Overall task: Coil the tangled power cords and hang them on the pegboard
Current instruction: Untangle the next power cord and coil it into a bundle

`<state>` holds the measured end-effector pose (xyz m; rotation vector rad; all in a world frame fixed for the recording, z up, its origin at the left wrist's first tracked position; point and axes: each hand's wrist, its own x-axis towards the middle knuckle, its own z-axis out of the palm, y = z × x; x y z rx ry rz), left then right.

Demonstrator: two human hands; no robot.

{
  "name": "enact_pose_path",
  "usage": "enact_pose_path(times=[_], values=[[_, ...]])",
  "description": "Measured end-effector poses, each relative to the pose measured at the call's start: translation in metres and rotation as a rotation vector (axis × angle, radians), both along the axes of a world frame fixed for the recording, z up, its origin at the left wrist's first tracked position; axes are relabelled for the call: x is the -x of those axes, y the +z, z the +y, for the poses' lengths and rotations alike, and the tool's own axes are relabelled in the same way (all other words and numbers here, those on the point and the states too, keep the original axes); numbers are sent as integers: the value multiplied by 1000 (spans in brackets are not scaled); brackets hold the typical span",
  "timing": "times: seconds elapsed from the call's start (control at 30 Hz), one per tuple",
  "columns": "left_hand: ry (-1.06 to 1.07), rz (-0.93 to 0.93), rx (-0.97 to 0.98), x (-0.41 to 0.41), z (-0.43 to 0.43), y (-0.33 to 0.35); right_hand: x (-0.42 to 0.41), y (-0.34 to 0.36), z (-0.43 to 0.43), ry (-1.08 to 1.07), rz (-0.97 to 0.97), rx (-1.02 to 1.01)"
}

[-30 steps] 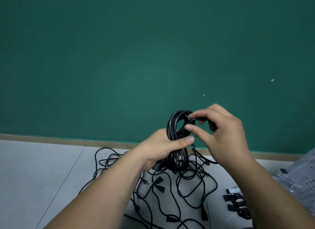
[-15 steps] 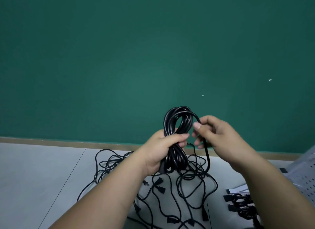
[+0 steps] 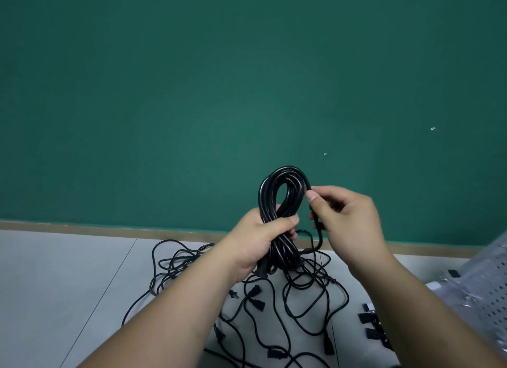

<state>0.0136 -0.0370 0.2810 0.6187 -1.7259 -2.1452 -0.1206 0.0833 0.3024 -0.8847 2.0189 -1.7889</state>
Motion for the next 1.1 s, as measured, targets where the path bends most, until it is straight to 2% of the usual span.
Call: enact_pose_path(times=[0.07, 0.13, 0.27, 0.37, 0.43, 0.5, 0.6, 0.67, 0.77, 0.93, 1.03, 1.1], values=[[50, -31, 67, 1, -1, -2, 1, -1, -1, -12, 14, -51], [48, -26, 116, 1, 0, -2, -2, -1, -3, 16, -87, -15], [-30, -16, 4, 2, 5, 0, -7, 0, -3, 49, -239, 34], [-21, -41, -79, 1, 5, 2, 0, -2, -1, 9, -69, -41], [-12, -32, -107, 0, 3, 1, 2, -2, -1, 15, -40, -50], [-25, 23, -176, 0, 1, 1, -3, -3, -3, 104, -150, -70], [-24, 142, -326, 2, -1, 5, -17, -6, -3, 367, -391, -164], [47, 231, -425, 1, -4, 12, -23, -9, -1, 496, -424, -298], [210, 262, -431, -5, -13, 24, -23, -15, 1, 614, -322, -413], [600, 46, -161, -19, -46, 27, 0, -11, 11, 620, 15, -503], [686, -34, -40, -27, -60, 24, 12, -4, 16, 558, 198, -481], [662, -63, 81, -30, -66, 20, 15, -1, 17, 454, 274, -424]])
